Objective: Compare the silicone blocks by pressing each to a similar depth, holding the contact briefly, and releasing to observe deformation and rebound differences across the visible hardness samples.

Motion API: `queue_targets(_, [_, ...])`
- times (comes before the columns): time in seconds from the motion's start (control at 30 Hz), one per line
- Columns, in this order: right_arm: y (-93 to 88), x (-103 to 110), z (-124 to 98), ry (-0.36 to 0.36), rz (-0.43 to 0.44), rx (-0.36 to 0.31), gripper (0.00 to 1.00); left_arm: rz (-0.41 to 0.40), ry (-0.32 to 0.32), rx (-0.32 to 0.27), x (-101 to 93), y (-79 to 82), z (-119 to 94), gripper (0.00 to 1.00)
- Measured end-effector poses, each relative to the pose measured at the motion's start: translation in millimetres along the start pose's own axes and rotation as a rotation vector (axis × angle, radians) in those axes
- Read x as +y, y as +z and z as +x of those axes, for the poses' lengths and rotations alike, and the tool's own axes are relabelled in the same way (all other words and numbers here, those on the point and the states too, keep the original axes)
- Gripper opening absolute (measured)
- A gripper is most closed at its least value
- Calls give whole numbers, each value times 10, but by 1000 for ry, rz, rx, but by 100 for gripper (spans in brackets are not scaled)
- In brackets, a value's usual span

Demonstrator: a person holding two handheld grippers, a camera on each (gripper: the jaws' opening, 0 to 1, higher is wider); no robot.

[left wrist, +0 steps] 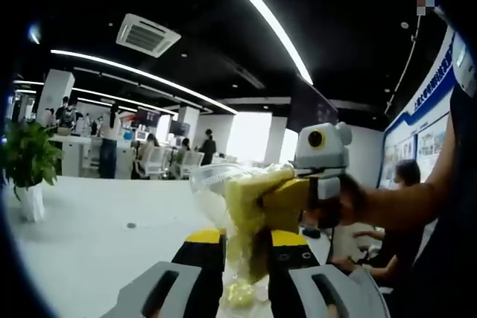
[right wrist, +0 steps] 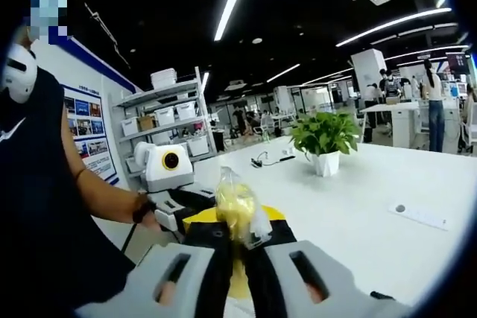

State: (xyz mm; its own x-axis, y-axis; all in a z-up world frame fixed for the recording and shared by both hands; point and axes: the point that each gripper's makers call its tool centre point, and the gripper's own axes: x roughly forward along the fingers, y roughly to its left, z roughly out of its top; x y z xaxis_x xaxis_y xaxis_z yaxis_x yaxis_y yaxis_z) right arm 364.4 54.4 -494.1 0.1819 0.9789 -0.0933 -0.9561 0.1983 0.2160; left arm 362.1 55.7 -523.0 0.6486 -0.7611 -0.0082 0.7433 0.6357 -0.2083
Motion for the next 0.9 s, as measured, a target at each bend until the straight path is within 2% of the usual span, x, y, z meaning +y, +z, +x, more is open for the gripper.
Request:
queue_targets(0.27, [49,36,18,1,1,1,0,8,-19,-3,-33,50,-24,23])
queue_targets(0.37, [70,56,10,8,9,-13,0,-9,-37,-8,-81,67,-29,19])
queue_targets(0.7, [73,74,-46,5,24,-27,0,-23,-33,-6,-117,72,-19,15])
queue_targets(0.9, [48,68,-39,0,17,-12,0,1,-22,41,-120,44,-1,9])
